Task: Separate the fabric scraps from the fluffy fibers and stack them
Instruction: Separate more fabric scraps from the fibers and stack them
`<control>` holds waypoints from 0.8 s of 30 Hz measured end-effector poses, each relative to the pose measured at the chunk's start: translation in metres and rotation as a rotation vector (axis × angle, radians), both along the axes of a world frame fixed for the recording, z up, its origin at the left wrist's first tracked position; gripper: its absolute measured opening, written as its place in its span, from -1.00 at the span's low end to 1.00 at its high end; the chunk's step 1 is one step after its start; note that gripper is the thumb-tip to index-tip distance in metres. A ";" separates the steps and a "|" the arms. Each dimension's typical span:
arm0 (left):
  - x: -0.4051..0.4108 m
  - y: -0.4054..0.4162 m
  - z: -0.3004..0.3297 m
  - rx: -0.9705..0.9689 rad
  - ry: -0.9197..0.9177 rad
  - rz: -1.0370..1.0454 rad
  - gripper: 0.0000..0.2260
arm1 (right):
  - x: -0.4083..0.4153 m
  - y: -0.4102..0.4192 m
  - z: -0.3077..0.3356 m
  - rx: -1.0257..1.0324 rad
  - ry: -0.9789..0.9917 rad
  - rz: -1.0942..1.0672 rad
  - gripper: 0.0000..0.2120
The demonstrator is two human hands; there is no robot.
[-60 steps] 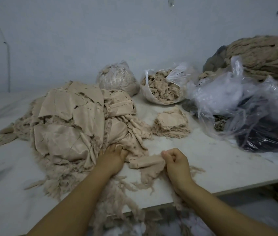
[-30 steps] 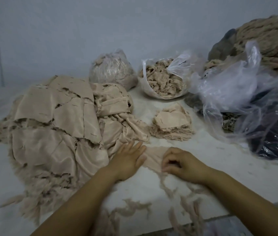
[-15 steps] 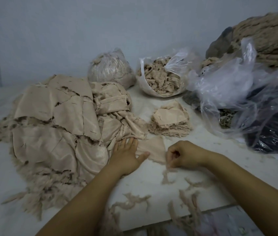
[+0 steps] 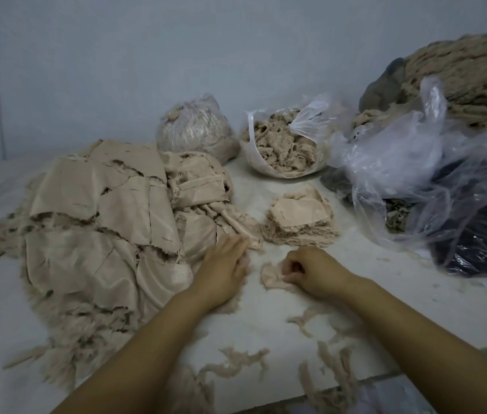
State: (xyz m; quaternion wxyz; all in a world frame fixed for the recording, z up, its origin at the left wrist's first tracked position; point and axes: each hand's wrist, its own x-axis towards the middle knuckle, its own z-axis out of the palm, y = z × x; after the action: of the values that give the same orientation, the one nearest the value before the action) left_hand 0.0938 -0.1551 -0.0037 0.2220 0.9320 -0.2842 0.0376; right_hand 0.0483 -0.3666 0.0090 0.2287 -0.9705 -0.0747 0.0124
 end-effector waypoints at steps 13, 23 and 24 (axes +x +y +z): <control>-0.014 0.029 -0.011 -0.260 0.078 0.134 -0.87 | 0.015 0.082 -0.002 0.201 0.074 -0.215 -0.56; 0.004 0.045 0.022 0.024 0.051 -0.197 -0.62 | -0.004 0.100 -0.003 0.599 -0.064 -0.036 -0.83; 0.009 0.047 0.022 0.050 0.041 -0.157 -0.68 | -0.007 0.100 -0.003 0.652 -0.045 -0.053 -0.80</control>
State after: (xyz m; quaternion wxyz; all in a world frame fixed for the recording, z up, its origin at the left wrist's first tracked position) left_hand 0.1030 -0.1076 0.0183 0.2066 0.9126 -0.3528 -0.0063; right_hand 0.0412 -0.2667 0.0059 0.5259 -0.8479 -0.0547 -0.0395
